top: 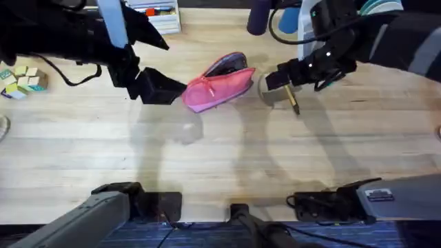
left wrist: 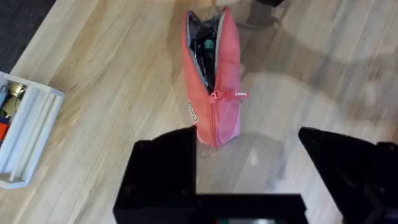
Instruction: Unzip the bag, pick up the pens from the table one at a time and place them inside, then zip the bag closed.
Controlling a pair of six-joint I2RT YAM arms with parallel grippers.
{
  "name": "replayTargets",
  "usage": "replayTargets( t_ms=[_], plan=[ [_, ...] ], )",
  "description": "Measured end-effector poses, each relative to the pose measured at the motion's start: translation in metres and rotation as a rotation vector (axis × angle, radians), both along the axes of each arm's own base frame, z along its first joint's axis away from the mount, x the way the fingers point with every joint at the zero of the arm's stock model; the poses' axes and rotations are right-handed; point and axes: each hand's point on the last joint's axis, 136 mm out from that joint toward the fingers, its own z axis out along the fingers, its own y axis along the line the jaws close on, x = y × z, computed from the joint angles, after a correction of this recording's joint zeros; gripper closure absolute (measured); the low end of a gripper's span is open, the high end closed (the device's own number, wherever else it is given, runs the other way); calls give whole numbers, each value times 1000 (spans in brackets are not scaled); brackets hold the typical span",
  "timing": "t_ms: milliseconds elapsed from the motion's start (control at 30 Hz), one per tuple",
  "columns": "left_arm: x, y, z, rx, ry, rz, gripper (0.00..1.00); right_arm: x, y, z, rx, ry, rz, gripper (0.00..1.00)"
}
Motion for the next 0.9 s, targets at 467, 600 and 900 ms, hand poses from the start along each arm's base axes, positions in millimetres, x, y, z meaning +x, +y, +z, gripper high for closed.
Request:
replayTargets(
  t_ms=[467,600,900],
  plan=[
    [0,0,0,0,-3,0,7,-2,-9,-36,-9,101,-32,7],
    [0,0,0,0,-2,0,7,-1,-9,-36,-8,99,-33,182],
    [0,0,0,0,-3,0,7,1,-14,-36,-26,91,-45,944]
  ],
)
